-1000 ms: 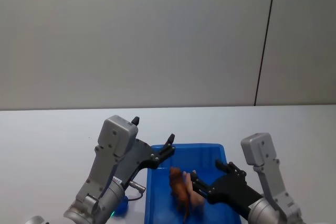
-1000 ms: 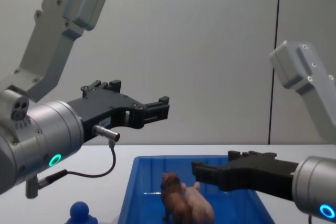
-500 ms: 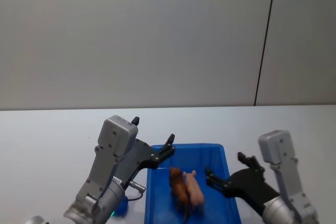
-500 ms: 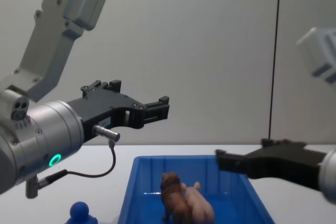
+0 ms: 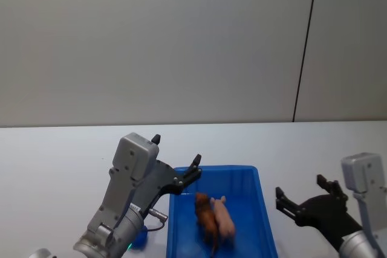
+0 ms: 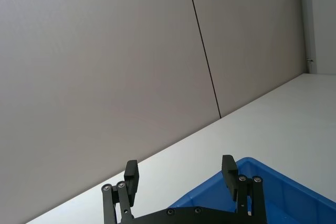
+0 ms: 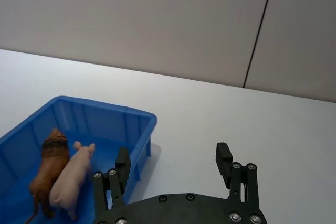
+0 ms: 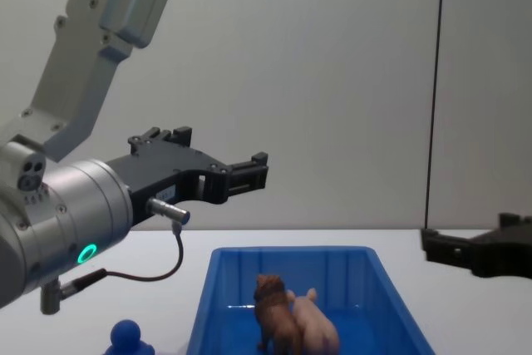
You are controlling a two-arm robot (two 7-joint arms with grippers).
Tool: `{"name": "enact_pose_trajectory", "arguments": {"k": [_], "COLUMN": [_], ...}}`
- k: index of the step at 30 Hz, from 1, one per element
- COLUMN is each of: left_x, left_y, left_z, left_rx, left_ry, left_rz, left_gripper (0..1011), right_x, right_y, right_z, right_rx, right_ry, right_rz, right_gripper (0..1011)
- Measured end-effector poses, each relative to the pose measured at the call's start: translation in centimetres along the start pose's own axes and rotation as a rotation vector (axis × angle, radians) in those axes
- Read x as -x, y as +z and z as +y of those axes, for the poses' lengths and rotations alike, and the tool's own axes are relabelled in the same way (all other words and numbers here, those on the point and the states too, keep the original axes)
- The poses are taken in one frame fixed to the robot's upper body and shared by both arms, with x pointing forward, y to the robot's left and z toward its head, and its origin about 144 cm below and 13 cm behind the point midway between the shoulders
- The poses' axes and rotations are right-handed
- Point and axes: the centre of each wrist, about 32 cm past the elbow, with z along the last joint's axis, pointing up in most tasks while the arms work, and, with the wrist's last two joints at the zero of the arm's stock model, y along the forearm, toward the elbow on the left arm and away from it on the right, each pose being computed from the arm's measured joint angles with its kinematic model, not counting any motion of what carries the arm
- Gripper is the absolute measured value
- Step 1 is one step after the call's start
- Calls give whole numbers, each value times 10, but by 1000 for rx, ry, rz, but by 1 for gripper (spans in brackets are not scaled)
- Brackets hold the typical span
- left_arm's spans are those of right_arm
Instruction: Pick up the two dolls from the table and place them into the box.
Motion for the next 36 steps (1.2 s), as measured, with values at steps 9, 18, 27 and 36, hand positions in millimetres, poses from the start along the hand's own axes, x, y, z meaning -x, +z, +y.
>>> {"name": "enact_pose_trajectory", "arguments": {"k": [9,18,27,36], "left_x": [0,-3,-9,-18], "left_y": [0,1,3,1], "left_z": [1,9,25,40], "left_rx": [-3,-47,-136,-242], "left_ry": [1,32,69,89], "left_rz": [1,15,36,55], "left_gripper": [1001,1001,1001,1001], "right_x": [-7,-10,-12,-13], "right_y": [-1,-1,-1,-2], "right_z": [-8,-12,-14,-15], "right_rx": [4,6,8,8], "right_ry": [-41,-63,-74,-79], "right_rz": [-1,-1,-1,-1], "right_gripper": [1001,1001,1001,1001]}}
